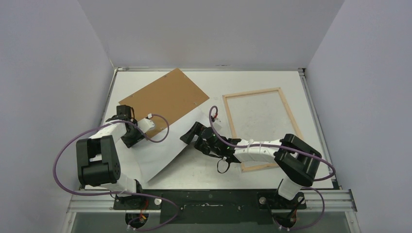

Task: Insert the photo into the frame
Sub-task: Pick up the photo at the center of the board.

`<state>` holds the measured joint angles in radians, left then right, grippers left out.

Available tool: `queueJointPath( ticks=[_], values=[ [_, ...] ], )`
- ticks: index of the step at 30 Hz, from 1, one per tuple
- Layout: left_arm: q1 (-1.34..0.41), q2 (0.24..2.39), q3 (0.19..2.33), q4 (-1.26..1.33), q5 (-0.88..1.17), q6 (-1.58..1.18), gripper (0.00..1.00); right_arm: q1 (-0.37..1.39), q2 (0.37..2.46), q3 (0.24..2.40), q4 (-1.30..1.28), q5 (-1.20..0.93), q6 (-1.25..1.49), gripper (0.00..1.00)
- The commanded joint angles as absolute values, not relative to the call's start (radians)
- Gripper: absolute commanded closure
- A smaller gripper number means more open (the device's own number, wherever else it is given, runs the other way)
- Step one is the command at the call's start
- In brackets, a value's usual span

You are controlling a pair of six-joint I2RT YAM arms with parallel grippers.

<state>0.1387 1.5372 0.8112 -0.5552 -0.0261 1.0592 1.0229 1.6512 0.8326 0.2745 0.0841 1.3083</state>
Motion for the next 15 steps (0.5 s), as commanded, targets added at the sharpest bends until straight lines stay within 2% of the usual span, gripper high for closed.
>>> queueJointPath(
  ticks=[1, 6, 15],
  values=[
    [0.13, 1.579, 0.782, -0.59, 0.054, 1.056, 0.55, 1.049, 1.569, 0.874, 0.192, 0.215, 1.323, 0.08],
    [0.129, 1.586, 0.794, -0.596, 0.056, 1.049, 0.56, 1.074, 1.554, 0.881, 0.094, 0.298, 1.362, 0.06],
    [0.127, 1.584, 0.792, -0.603, 0.055, 1.05, 0.56, 1.057, 1.618, 0.879, 0.093, 0.263, 1.405, 0.02]
  ],
)
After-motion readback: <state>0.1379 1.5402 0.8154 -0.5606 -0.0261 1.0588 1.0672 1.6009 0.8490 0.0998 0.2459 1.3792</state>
